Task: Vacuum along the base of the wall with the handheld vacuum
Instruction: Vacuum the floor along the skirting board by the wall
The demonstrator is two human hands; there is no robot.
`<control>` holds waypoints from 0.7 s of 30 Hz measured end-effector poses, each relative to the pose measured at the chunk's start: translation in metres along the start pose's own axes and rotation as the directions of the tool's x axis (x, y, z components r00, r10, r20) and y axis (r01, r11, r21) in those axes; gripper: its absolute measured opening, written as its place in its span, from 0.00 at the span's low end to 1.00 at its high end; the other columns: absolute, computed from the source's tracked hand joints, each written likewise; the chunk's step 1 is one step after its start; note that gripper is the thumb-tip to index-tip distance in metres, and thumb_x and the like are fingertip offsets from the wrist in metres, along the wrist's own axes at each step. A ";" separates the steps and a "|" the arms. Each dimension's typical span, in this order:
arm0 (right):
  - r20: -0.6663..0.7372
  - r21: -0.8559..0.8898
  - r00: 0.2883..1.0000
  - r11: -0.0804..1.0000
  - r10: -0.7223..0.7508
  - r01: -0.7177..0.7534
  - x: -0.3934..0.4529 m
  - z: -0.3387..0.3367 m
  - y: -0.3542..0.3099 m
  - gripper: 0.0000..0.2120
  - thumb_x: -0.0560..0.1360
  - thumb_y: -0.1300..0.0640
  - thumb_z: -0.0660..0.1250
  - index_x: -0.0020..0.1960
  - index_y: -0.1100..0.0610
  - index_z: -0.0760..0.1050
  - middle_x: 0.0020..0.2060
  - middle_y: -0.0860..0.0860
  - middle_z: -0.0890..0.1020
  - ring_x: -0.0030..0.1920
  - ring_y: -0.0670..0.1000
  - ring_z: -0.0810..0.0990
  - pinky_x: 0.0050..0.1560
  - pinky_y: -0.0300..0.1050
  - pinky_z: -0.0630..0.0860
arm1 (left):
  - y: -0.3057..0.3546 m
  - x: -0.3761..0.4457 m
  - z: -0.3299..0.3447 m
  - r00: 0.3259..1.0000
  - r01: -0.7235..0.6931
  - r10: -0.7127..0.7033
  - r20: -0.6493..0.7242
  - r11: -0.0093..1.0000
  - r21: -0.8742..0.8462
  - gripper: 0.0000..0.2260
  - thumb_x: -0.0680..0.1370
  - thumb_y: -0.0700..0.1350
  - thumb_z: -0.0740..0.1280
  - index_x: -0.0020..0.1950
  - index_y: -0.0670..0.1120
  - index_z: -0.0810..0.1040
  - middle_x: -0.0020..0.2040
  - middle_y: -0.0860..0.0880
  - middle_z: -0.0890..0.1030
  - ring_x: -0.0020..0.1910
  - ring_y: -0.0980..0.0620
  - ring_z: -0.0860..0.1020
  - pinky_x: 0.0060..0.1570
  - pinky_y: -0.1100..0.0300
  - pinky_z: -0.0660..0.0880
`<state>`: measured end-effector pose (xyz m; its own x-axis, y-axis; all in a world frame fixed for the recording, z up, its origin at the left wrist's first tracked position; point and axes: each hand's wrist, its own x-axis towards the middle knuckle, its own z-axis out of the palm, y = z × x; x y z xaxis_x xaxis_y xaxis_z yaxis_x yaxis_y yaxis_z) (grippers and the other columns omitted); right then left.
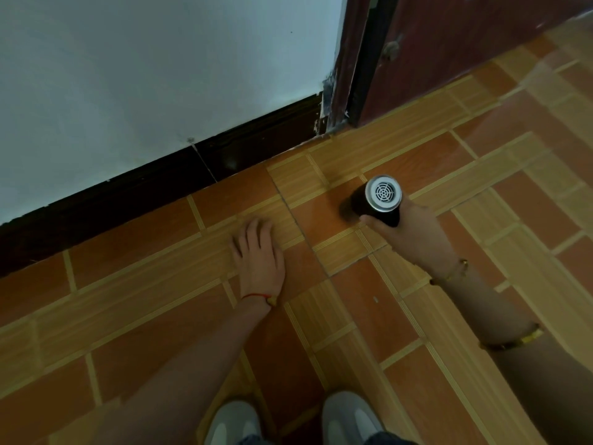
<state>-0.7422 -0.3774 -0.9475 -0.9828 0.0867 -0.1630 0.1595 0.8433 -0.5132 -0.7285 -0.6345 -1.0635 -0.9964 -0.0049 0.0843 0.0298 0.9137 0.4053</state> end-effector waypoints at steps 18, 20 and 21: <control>-0.017 -0.120 0.996 0.988 0.092 -0.093 -0.038 -0.017 0.024 0.36 0.72 0.33 0.63 0.73 0.52 0.62 0.47 0.52 0.81 0.42 0.53 0.80 0.42 0.51 0.80 | 0.018 -0.032 0.005 0.993 -0.090 0.084 0.088 0.994 0.066 0.22 0.80 0.49 0.49 0.72 0.45 0.68 0.72 0.43 0.68 0.74 0.43 0.60 0.73 0.34 0.53; 0.110 -0.039 0.994 0.999 0.027 -0.022 -0.041 -0.021 0.021 0.35 0.73 0.37 0.65 0.73 0.52 0.62 0.43 0.48 0.79 0.35 0.46 0.77 0.41 0.45 0.78 | 0.018 -0.034 0.005 0.990 -0.101 0.094 0.102 0.992 0.069 0.23 0.80 0.50 0.49 0.72 0.46 0.67 0.72 0.43 0.67 0.74 0.43 0.60 0.73 0.34 0.53; 0.172 0.001 0.985 1.000 -0.003 0.002 -0.044 -0.023 0.019 0.34 0.74 0.39 0.66 0.73 0.52 0.62 0.40 0.46 0.78 0.33 0.42 0.74 0.40 0.42 0.75 | 0.018 -0.035 0.005 0.990 -0.104 0.097 0.106 0.992 0.072 0.23 0.80 0.50 0.49 0.73 0.46 0.66 0.72 0.43 0.67 0.74 0.43 0.60 0.73 0.34 0.52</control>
<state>-0.6986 -0.3534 -0.9309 -0.9526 -0.0079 -0.3041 0.1572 0.8431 -0.5142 -0.6931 -0.6161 -1.0639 -0.9916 0.1262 0.0264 0.1279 0.9360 0.3280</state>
